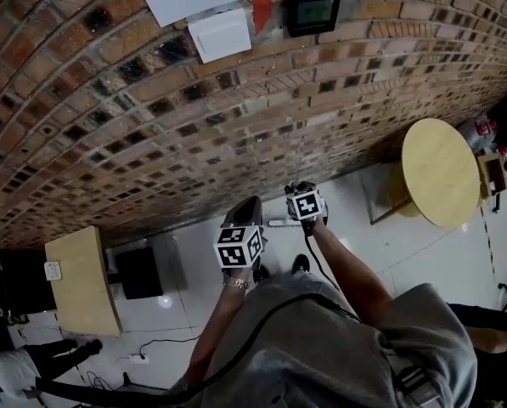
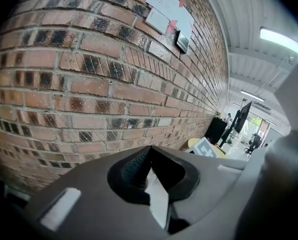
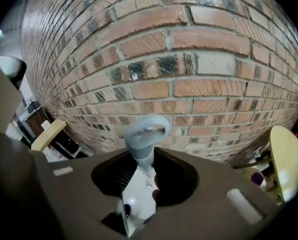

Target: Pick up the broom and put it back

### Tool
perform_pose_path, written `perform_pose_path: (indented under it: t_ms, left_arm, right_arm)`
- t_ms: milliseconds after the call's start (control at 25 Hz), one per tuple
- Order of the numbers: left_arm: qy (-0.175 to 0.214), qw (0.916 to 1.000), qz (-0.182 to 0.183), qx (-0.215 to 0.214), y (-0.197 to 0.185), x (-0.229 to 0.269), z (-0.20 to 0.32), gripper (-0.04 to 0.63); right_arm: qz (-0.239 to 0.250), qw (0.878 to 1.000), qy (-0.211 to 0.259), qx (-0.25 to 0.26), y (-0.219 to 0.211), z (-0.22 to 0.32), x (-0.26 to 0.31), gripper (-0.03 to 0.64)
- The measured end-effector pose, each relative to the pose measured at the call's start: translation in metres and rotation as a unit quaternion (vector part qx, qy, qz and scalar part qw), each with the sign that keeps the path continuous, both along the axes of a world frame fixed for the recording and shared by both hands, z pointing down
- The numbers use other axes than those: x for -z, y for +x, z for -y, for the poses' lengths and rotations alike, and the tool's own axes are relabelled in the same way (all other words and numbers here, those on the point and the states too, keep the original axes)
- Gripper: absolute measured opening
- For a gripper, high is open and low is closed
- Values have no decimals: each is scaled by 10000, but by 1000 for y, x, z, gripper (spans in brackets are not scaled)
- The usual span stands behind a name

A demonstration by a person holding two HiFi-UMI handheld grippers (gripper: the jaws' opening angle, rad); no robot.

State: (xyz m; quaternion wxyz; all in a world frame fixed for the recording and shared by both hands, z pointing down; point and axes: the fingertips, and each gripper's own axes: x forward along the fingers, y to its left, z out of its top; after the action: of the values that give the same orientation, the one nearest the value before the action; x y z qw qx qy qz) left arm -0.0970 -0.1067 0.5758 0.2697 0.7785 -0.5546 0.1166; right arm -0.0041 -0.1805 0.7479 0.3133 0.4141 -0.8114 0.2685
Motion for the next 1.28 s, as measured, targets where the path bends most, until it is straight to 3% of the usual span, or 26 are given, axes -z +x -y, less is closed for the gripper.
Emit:
perform_pose_path:
  t_ms: [160,320,680,880,1040,1280]
  left_arm:
    - [-121,9999,-7,89,0,-9,-1,5]
    - [-233,9997,19,115,1,-18,-2,5]
    - [-377,9989,14,290,-3,-28,2,5]
    - [-486,9981,2,369,-7,-35,3,5]
    - [-534,9978,-2,395,-8,-40,6,5]
    - [-533,9980,-7,331,-1,-41,12,5]
  right_arm:
    - [-160,9998,-141,45,4,8,-35,101]
    - [-151,9998,52,70,4,35,-41,101]
    - [-314,9992,240,-108,22,137,-48,100]
    - [-470,9984,202,-221,33,164,-54,104]
    - [-471,9985,166,-223,33,169,-55,207]
    - [-317,9990,166,-251,29,169,-57,219]
